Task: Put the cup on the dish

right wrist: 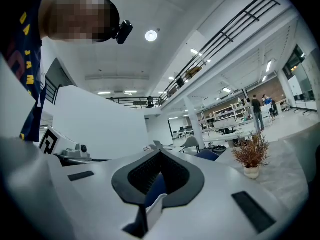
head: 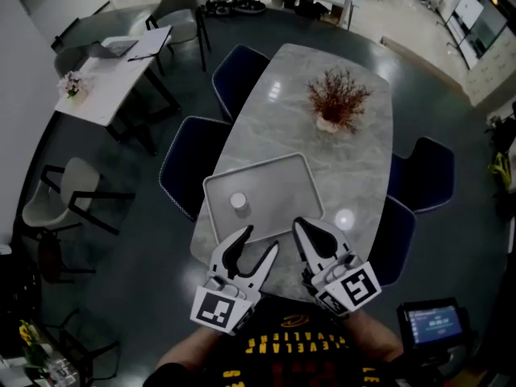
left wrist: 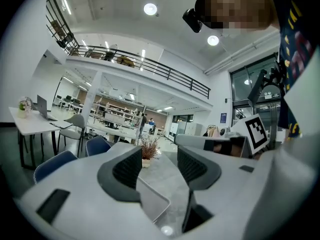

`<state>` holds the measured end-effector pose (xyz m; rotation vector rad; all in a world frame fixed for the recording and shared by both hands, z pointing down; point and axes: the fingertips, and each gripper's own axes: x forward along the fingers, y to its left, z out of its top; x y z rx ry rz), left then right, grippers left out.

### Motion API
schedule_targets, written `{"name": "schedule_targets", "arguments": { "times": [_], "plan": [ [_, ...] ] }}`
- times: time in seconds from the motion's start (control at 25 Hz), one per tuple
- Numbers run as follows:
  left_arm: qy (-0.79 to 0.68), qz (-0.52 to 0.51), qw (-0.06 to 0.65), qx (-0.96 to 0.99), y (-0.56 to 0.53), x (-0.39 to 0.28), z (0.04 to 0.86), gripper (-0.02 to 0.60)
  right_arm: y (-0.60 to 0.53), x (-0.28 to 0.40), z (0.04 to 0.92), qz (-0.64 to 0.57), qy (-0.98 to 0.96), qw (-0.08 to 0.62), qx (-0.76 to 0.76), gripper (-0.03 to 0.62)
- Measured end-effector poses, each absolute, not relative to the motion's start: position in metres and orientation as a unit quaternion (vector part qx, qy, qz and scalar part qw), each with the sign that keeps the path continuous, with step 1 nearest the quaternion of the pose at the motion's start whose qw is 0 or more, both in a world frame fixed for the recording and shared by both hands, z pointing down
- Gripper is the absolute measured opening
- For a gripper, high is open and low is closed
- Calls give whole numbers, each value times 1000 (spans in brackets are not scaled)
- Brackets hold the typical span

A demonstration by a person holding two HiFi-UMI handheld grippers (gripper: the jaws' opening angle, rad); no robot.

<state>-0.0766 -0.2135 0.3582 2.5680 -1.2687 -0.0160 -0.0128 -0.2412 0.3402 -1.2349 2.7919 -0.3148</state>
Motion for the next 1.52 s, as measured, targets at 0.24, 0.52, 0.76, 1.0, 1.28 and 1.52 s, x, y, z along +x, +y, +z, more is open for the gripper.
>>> {"name": "schedule_targets", "arguments": {
  "times": [0.24,0.52,0.76,1.0,1.28,1.52],
  "plan": [
    [-435,4,153,887,-215,-74,361,224,-238,-17,341,-112,909,48,-399,6],
    [-437,5,161,885,-225,-85,364,224,-245,-26,353,-95,910,21,-402,6],
    [-426,7,170,888,-223,-80,370,224,-240,-19,358,-100,905,1,-413,6],
    [-428,14,171,888,-228,-76,371,224,-245,-22,355,-108,907,18,-407,6],
    [-401,11,168,900,-229,-63,378,224,-244,-15,350,-127,895,32,-427,6],
    [-413,18,173,894,-223,-68,380,224,-237,-18,365,-122,902,7,-414,6]
  ]
}}
